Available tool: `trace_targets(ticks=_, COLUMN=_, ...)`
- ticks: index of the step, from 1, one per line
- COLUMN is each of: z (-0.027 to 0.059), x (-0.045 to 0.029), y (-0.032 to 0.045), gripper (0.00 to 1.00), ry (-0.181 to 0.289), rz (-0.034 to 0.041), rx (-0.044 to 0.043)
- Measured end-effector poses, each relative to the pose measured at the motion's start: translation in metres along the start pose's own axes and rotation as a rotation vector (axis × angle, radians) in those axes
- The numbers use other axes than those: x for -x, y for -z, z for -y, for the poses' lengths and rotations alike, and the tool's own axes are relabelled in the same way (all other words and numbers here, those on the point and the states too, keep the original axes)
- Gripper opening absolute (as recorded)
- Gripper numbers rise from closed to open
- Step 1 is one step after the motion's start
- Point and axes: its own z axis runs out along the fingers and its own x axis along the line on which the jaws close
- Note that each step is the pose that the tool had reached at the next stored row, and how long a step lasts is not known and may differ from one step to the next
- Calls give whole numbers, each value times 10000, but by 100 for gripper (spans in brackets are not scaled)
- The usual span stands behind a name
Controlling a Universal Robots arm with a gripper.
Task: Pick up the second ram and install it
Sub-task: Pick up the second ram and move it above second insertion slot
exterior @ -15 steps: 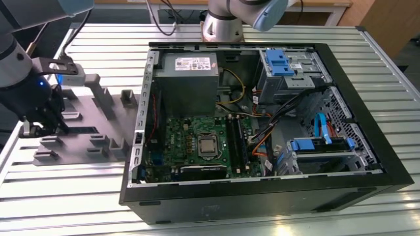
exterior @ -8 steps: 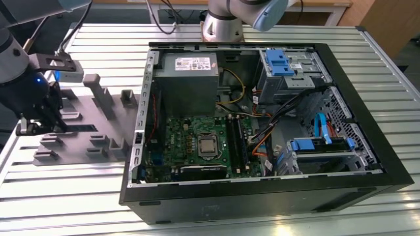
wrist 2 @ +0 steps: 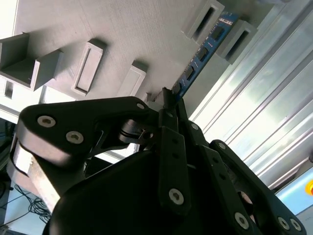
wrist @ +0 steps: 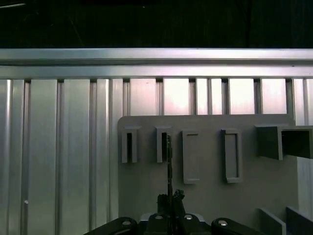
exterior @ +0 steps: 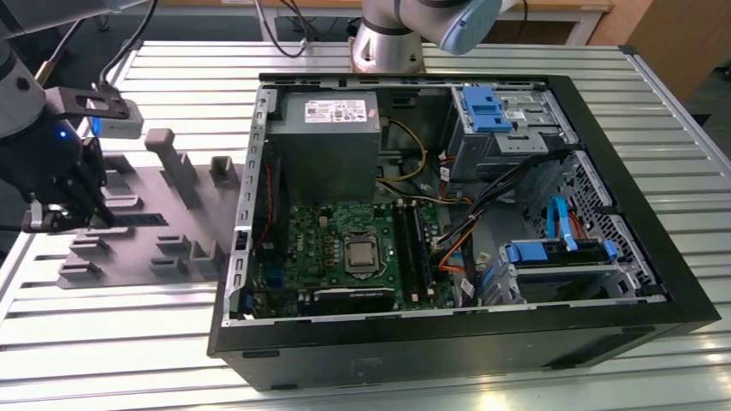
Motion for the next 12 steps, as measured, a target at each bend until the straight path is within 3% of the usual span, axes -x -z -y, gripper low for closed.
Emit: trace_targets(ticks=12, z=-5, x=4, y=156, gripper=14, ry=2, rz=68, rx=2)
